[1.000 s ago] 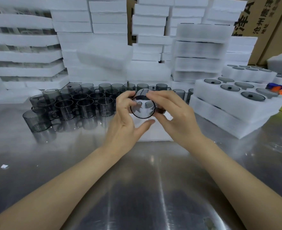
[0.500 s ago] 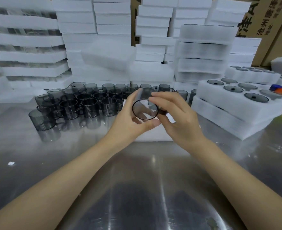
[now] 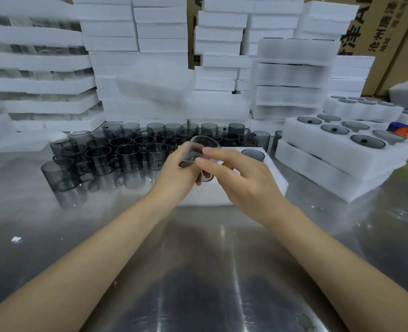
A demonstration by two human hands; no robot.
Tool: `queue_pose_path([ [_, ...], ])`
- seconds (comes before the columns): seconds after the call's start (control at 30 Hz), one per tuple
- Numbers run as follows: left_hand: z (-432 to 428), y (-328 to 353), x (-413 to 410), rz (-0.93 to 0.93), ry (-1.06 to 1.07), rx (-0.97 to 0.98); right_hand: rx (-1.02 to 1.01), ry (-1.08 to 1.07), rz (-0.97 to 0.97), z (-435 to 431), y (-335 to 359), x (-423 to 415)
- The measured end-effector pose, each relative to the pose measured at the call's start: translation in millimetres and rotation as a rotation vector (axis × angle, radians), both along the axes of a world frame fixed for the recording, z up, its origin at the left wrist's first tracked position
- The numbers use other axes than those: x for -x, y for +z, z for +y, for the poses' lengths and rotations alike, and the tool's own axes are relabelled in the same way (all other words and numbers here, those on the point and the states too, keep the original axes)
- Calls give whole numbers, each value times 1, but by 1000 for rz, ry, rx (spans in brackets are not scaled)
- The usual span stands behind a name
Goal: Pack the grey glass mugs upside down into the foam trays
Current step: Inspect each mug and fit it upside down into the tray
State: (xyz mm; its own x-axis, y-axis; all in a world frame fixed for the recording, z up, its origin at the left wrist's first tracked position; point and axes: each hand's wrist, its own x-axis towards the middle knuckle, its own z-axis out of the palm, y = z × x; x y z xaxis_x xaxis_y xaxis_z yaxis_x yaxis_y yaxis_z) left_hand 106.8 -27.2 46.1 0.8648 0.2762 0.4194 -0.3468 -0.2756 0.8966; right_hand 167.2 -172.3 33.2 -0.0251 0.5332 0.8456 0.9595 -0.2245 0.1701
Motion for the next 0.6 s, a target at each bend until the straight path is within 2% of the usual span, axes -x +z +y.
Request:
queue_pose_path([
  [0.1,6,1,3,0,-58,-60,25,5,97,-2,7,0],
  [0.17,12,0,2,3,-70,-71,-44,-46,55,-4,7,-5],
  [0.37,19,-8,-1,-5,75,-74,-188,-113,173,-18,14,-18],
  [0.6,10,-13,-1,-17,-106,-92,-129,-30,117,-7,10,-4],
])
